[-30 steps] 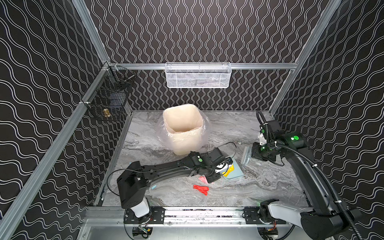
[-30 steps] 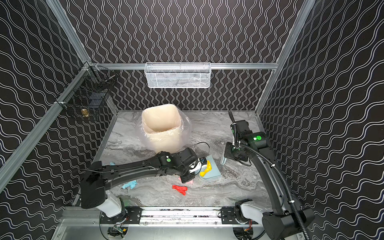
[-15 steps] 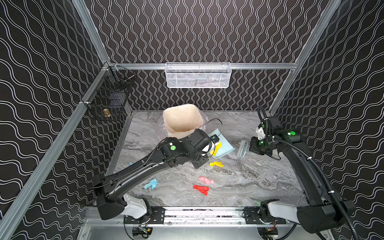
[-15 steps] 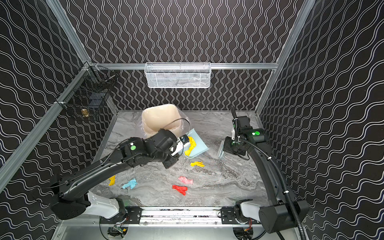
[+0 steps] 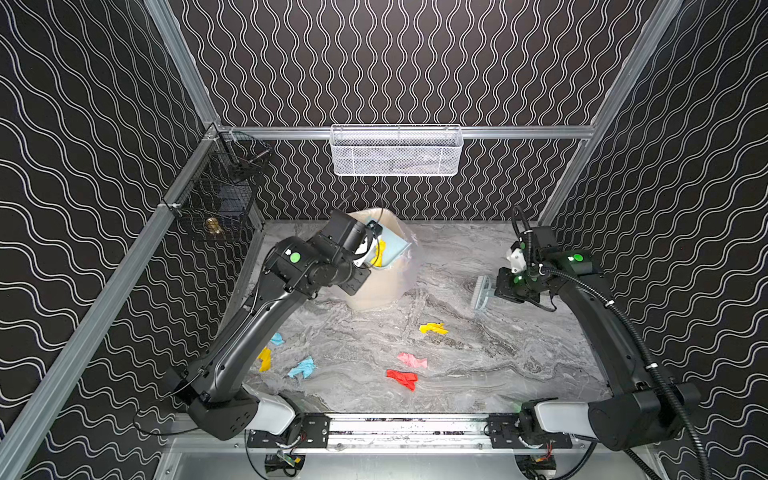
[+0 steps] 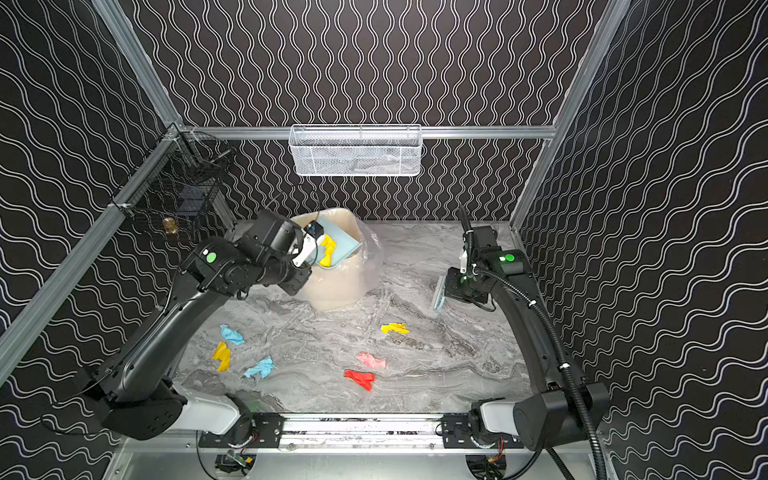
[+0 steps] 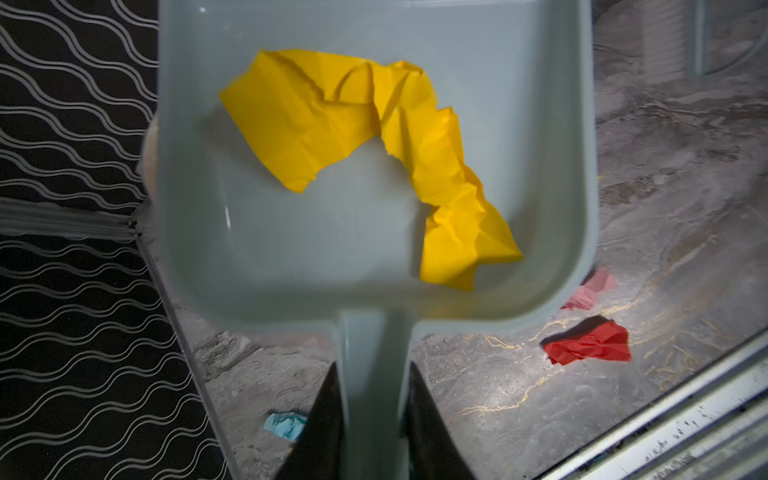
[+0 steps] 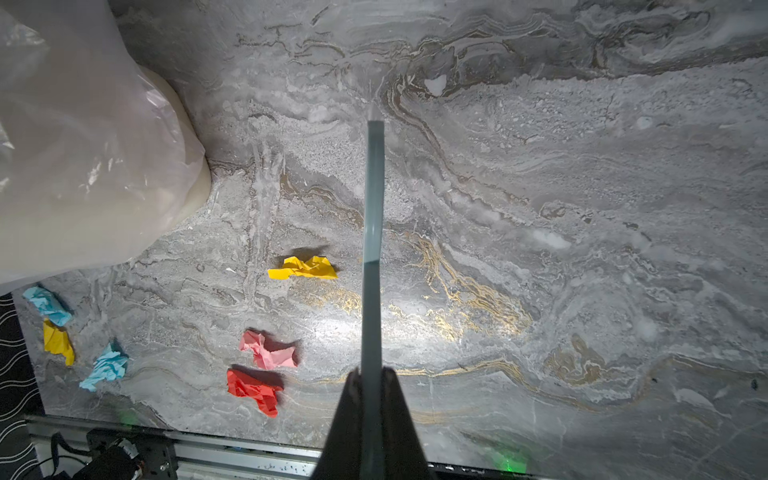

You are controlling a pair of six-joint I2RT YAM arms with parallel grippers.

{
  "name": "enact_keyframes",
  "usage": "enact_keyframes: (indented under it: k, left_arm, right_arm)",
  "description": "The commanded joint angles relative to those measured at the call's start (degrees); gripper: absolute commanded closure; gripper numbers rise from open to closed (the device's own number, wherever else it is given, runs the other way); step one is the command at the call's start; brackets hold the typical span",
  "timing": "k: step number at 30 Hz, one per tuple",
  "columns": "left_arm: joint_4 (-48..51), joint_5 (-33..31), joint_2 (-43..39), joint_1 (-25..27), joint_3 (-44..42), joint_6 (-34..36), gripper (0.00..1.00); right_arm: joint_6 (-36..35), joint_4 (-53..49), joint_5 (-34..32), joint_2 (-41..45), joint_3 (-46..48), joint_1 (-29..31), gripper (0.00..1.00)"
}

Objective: Sweep away the paper scraps from the table
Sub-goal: 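Lift the dustpan toward the bin with the left gripper while the right draws back, then tilt the dustpan over the beige bin with the left gripper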

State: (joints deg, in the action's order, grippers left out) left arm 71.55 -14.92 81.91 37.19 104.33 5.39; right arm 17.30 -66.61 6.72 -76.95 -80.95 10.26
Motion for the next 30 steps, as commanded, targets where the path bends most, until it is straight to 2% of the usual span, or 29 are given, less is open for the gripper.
enact_keyframes:
  k: [1, 6, 12, 23, 30]
  left_arm:
    - [0.9, -4.4, 1.2, -1.9, 1.0, 4.2, 0.91]
    - [-0.9, -10.2, 3.9, -4.7, 2.1, 9.1, 0.91]
    - [-6.1, -21.1, 6.5, -6.2, 0.8, 20.3, 0.92]
    - [-20.6, -30.7, 5.9, -5.9, -8.9, 39.0, 0.93]
    - [-25.9, -34.8, 7.9, -3.9, -11.2, 46.5, 0.95]
  right_arm:
    - [-0.6, 0.8, 0.9, -0.2, -0.8, -0.2, 1.0]
    - [-0.3, 1.0, 3.4, -0.6, -0.3, -0.2, 1.0]
    - [-0.9, -0.1, 4.0, -0.7, -0.5, -0.2, 1.0]
    - [-0.5, -0.7, 6.7, 1.8, 2.4, -0.2, 1.0]
    - [-1.4, -0.8, 7.9, 2.6, 3.9, -0.2, 1.0]
